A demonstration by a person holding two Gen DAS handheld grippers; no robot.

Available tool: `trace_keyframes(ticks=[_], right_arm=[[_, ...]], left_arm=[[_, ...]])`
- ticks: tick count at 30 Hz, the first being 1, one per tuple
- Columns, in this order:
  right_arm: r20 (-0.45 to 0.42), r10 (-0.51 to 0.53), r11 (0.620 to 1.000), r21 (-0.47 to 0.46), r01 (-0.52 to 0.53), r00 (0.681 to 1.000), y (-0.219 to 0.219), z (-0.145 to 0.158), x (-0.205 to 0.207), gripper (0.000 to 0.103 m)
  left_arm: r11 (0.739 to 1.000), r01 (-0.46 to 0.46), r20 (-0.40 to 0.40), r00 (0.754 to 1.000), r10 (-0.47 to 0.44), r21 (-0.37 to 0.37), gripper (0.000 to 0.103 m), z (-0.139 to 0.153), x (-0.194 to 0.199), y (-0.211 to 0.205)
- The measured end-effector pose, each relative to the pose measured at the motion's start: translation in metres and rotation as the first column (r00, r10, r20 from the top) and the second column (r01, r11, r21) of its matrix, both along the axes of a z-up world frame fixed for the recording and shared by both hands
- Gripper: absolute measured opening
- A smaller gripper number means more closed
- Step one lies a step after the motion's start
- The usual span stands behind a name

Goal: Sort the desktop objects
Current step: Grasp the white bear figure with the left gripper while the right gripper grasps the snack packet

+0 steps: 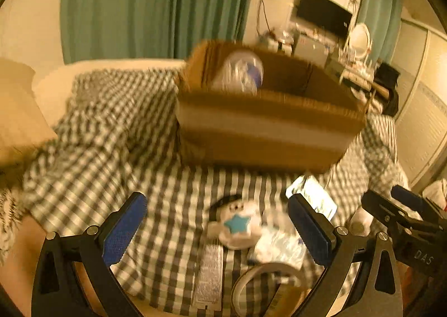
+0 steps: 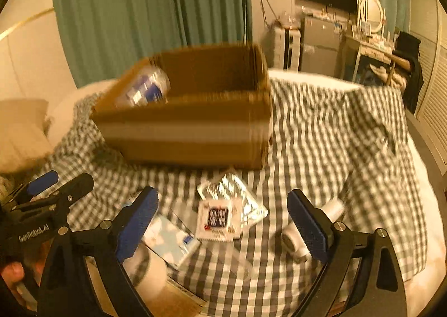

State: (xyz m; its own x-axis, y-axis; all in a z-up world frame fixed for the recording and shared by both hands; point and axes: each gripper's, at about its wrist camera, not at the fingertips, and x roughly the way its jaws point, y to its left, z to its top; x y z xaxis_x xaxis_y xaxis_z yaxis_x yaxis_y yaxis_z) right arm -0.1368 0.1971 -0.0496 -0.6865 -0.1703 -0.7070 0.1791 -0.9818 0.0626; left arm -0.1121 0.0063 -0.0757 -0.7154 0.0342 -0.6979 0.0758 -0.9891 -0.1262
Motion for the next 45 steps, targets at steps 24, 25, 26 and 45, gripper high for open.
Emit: trace_keyframes(ticks=[24, 25, 26, 45], right_arm=[[0.232, 0.032, 0.993, 0.1, -0.057, 0.972, -0.021, -0.09, -0.043, 0.087], [0.233, 0.031, 0.993, 0.101, -0.056, 0.972, -0.021, -0.091, -0.045, 0.086], [0.236, 0.029, 0.993, 0.106, -0.056, 0.971, -0.022, -0.093, -0.047, 0.082], [0.204, 0.051, 0.998, 0.027, -0.058, 0.978, -0.008, -0.075, -0.025, 0.034]], left_arm=[[0.984, 0.147, 0.214, 0.963, -0.165, 0.1, 0.067, -0.085, -0.05, 0.008], [0.984, 0.149, 0.213, 0.963, -0.167, 0.099, 0.066, -0.085, -0.051, 0.008], [0.983, 0.153, 0.209, 0.963, -0.171, 0.099, 0.064, -0.085, -0.051, 0.008], [0.969, 0.145, 0.16, 0.971, -0.178, 0.197, 0.053, -0.069, -0.034, -0.002]])
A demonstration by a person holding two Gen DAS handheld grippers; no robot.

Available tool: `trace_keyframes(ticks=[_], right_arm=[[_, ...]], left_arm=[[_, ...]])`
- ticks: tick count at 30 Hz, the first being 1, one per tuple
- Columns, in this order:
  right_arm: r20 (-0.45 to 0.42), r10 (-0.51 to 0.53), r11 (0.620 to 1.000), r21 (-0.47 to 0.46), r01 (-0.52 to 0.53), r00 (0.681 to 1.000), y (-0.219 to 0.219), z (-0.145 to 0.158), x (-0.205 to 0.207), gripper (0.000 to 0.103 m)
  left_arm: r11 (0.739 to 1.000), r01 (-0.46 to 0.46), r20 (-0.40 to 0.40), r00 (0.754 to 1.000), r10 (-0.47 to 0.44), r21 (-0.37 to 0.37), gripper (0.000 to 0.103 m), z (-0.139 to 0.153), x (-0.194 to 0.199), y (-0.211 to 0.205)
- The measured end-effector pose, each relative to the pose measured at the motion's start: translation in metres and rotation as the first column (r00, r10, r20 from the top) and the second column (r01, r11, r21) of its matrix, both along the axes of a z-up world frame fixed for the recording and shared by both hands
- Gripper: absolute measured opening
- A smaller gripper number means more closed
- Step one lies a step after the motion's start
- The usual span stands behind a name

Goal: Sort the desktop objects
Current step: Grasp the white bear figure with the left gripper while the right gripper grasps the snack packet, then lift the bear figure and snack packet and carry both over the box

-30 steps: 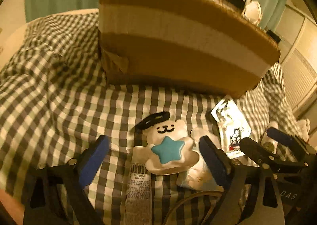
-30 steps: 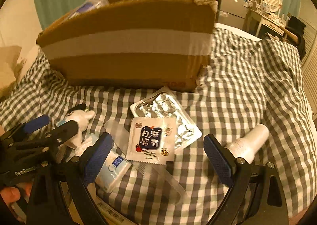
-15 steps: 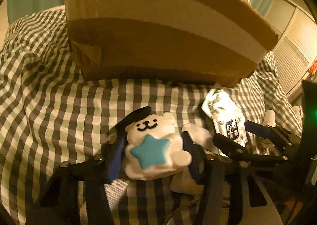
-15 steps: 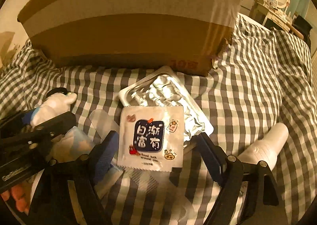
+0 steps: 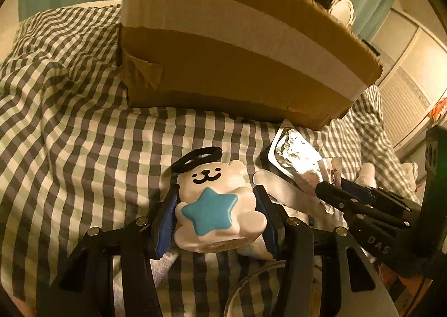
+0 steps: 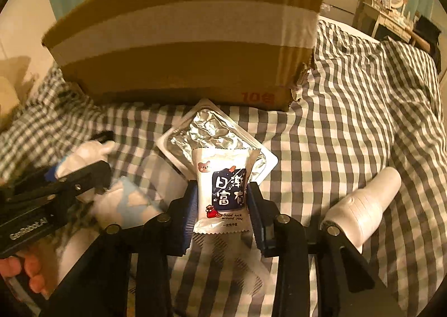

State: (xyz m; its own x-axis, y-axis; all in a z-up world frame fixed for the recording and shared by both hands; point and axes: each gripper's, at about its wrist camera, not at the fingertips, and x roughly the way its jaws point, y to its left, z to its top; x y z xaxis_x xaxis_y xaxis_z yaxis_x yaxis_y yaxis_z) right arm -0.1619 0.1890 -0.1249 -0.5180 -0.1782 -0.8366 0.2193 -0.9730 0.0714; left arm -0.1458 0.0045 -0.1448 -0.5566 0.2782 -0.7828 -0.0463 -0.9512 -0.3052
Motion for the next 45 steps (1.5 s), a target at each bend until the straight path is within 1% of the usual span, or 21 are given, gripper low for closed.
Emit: trace_keyframes(ticks=[2, 3, 5, 12, 19, 28, 33, 45], right_arm=[[-0.014, -0.001, 1.0, -0.009, 0.0, 1.0, 0.002, 0.007, 0.005, 0.034], [-0.018, -0.001, 1.0, -0.015, 0.001, 1.0, 0.005, 0.01, -0.002, 0.034], [-0.027, -0.005, 0.999, -0.034, 0.004, 1.0, 0.002, 0.017, -0.002, 0.034], [-0.065, -0.004, 0.998, -0.056, 0.001, 0.998, 0.0, 0.038, 0.012, 0.034], [-0.123, 0.005, 0.998, -0.06, -0.013, 0.992, -0.002, 0.069, 0.033, 0.034], [-0.182, 0.021, 0.997, -0.065, -0.034, 0.983, -0.002, 0.1, 0.053, 0.034], [-0.206, 0.03, 0.997, -0.067, -0.045, 0.978, -0.005, 0.113, 0.059, 0.034], [-0.279, 0.059, 0.994, -0.073, -0.082, 0.958, -0.011, 0.146, 0.059, 0.034]], left_arm=[[1.0, -0.003, -0.015, 1.0, 0.003, 0.005, 0.053, 0.006, 0.004, -0.002], [1.0, -0.002, -0.024, 1.0, 0.002, 0.006, 0.053, 0.009, 0.007, -0.003], [1.0, 0.0, -0.04, 0.999, 0.0, 0.007, 0.053, 0.015, 0.009, -0.001], [1.0, -0.007, -0.101, 0.995, 0.007, 0.002, 0.053, 0.037, 0.023, -0.003], [1.0, -0.005, -0.166, 0.986, 0.003, -0.014, 0.053, 0.062, 0.035, 0.004], [1.0, -0.012, -0.211, 0.978, 0.008, -0.017, 0.053, 0.087, 0.046, 0.005], [1.0, -0.009, -0.239, 0.971, 0.004, -0.022, 0.053, 0.101, 0.051, 0.007], [0.997, 0.001, -0.321, 0.947, -0.024, -0.073, 0.053, 0.144, 0.044, 0.013]])
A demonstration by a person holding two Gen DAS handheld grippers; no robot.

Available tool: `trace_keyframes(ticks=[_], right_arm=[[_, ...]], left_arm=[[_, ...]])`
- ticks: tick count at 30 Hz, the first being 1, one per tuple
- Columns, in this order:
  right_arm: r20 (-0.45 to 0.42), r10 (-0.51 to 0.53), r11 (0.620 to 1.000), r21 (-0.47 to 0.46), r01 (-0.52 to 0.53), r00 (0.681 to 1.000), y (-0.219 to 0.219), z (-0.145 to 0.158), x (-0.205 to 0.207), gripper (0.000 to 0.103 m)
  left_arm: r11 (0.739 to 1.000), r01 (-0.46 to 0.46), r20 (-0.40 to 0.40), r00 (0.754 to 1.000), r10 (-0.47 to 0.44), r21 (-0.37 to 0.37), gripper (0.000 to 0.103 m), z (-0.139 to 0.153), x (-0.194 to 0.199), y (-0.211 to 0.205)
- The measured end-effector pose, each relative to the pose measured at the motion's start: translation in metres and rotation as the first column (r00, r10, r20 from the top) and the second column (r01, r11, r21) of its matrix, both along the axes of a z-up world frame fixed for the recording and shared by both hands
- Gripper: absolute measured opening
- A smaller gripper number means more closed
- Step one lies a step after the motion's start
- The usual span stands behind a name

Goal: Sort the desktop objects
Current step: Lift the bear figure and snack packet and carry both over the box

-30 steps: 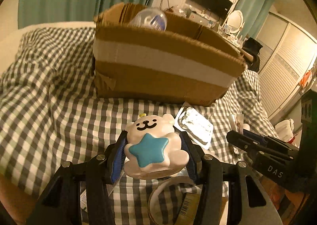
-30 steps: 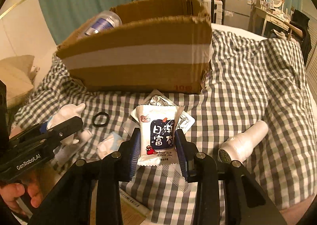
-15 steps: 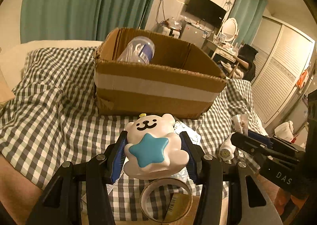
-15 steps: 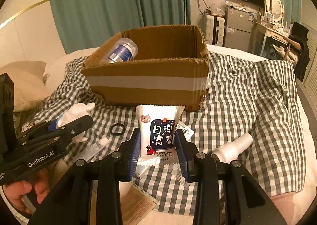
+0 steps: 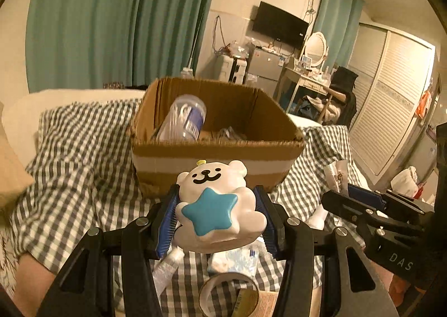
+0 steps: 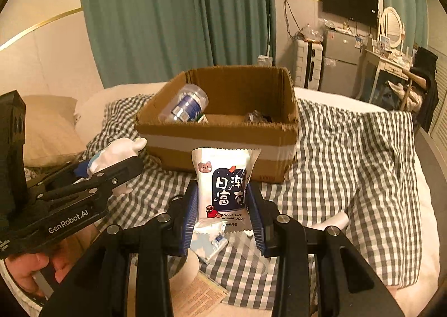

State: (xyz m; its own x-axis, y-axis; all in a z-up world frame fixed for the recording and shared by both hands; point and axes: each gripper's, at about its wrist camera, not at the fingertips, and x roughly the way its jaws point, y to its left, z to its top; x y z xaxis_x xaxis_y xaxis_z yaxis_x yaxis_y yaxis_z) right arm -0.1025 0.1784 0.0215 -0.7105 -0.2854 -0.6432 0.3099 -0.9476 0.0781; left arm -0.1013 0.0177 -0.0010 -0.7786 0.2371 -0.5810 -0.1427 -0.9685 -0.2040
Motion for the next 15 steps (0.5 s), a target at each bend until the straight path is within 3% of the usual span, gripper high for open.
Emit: trace_keyframes(ticks=[15], right_arm=[[-0.061, 0.056, 0.998, 0.032, -0.054, 0.997, -0.011, 0.03, -0.031, 0.034]], left_arm=[[0.999, 0.0, -0.068, 0.998, -0.003, -0.043, 0.053, 0.038, -0.039, 0.008]])
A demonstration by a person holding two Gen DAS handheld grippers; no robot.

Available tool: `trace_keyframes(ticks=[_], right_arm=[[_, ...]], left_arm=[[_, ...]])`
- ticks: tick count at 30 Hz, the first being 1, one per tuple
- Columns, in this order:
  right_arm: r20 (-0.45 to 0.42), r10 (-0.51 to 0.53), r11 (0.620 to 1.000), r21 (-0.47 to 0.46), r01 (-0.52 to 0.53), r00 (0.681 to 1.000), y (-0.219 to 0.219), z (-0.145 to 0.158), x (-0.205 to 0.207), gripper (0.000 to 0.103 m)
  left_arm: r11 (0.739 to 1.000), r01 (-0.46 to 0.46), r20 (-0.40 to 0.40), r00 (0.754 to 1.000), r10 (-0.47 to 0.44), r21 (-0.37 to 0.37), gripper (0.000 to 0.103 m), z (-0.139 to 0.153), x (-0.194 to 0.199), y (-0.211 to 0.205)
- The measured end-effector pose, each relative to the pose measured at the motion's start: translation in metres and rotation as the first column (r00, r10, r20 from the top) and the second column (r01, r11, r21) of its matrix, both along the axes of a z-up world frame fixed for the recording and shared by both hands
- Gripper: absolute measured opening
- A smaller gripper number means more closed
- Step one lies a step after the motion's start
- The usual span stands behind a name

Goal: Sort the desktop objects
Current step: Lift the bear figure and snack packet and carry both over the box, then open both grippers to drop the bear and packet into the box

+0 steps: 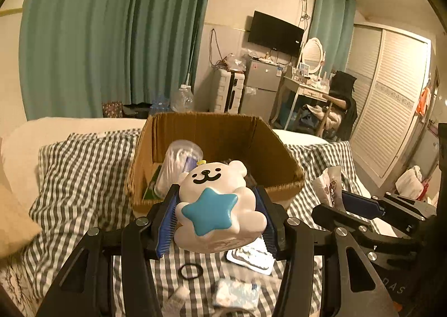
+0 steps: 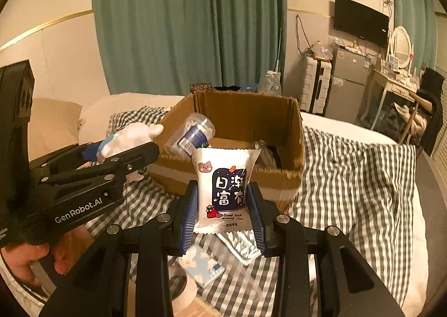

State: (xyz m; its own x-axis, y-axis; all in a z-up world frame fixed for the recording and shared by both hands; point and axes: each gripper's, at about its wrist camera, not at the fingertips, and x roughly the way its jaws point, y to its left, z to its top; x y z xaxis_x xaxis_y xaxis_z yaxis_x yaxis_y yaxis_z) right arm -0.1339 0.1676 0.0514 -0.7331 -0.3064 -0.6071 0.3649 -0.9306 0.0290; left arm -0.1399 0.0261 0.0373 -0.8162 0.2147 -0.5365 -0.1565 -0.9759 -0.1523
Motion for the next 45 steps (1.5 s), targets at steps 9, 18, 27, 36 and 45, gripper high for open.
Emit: trace_keyframes(ticks=[9, 18, 27, 36, 45], right_arm=[[-0.024, 0.011, 1.0, 0.002, -0.01, 1.0, -0.002, 0.008, -0.044, 0.034], [-0.019, -0.031, 0.998, -0.055, 0.03, 0.999, 0.018, 0.004, -0.113, 0.034], [0.043, -0.019, 0.996, -0.083, 0.022, 0.999, 0.016, -0.033, -0.167, 0.034], [0.019, -0.065, 0.991, -0.112, 0.066, 0.998, 0.032, -0.036, -0.173, 0.065], [-0.007, -0.067, 0.988, -0.141, 0.065, 0.998, 0.039, -0.006, -0.148, 0.067]], left_arm=[[1.0, 0.002, -0.01, 1.0, -0.003, -0.025, 0.053, 0.011, -0.047, 0.008], [1.0, -0.01, 0.02, 1.0, 0.01, -0.006, 0.053, -0.013, -0.105, 0.015], [1.0, -0.01, 0.042, 0.999, 0.01, -0.02, 0.053, -0.045, -0.15, 0.026], [0.992, -0.11, 0.017, 0.994, 0.111, -0.065, 0.092, -0.049, -0.17, 0.026], [0.989, -0.141, -0.01, 0.99, 0.14, -0.035, 0.097, -0.026, -0.138, 0.006]])
